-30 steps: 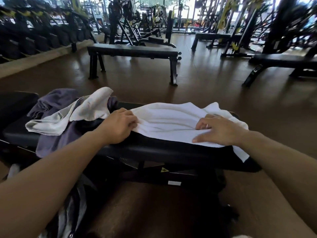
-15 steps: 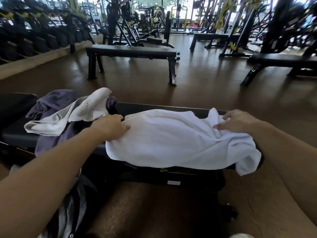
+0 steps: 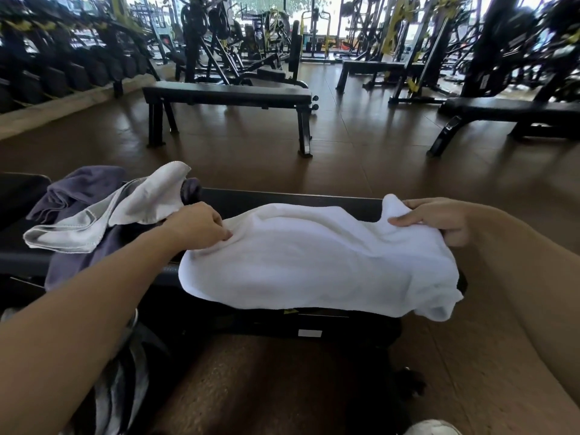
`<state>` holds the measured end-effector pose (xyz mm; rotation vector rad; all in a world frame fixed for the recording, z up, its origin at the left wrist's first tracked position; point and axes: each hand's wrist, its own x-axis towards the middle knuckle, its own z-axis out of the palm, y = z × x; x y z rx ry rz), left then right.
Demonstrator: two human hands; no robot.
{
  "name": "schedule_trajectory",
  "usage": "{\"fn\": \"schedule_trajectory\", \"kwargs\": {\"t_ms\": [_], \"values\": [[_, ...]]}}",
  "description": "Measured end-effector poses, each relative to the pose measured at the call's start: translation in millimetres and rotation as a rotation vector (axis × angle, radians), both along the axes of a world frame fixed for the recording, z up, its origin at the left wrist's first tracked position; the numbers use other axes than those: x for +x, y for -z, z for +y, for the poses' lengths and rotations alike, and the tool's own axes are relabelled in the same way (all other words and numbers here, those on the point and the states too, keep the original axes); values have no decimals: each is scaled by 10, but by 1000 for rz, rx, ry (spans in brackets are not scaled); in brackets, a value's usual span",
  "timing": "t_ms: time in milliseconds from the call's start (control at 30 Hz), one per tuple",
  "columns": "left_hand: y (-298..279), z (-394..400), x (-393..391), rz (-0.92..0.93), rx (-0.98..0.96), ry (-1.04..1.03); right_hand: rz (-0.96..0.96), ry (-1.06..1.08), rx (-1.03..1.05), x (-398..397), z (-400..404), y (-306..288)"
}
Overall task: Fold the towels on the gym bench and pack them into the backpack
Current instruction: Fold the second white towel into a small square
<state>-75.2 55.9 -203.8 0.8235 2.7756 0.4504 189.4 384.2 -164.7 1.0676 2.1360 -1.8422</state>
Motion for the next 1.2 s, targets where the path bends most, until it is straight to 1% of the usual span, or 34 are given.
{"fn": "schedule_trajectory", "kwargs": {"t_ms": [67,133,200,267,333,400,433,500,567,600,667,700,733,767,867,967,1033,1067,1133,1167,1200], "values": [[-62,5,34,-94,15,-6,89,-16,-109,35,-57,-59],[-85,16,79,-163,-12,7,171,10,-196,52,-92,-110],[-66,33,114,-164,-15,34,179,38,-249,71,-104,-132],[-27,28,116,-165,47,21,134,27,-253,79,-90,-109],[5,-1,92,-165,168,-35,57,-3,-251,105,-67,-60],[17,-32,69,-119,291,-91,3,-14,-236,126,-47,-14],[17,-51,54,-98,333,-121,12,5,-209,127,-43,-11],[19,-86,0,-103,395,-179,104,99,-132,109,-2,-19],[2,-130,-50,-169,492,-276,230,179,-72,108,51,-27],[-23,-146,-68,-223,580,-338,279,192,-61,119,96,-24],[-84,-161,-97,-405,802,-424,332,201,-64,162,173,-4],[-104,-167,-110,-484,875,-430,339,209,-55,187,222,20],[-124,-176,-123,-514,915,-419,340,229,-12,199,264,53],[-141,-181,-142,-505,921,-400,329,268,79,199,299,92],[-239,-179,-129,-472,912,-339,280,427,477,163,330,167],[-320,-107,-111,-489,965,-317,329,607,777,97,347,107],[-301,-64,-74,-531,993,-253,352,698,847,46,414,7],[-266,-40,-52,-515,980,-250,320,693,847,0,458,-25],[-173,23,-18,-343,874,-301,167,631,813,-98,546,-41],[-111,63,-22,-245,836,-311,78,593,781,-139,567,-18],[-64,103,-19,-185,825,-299,0,551,730,-162,564,18]]}}
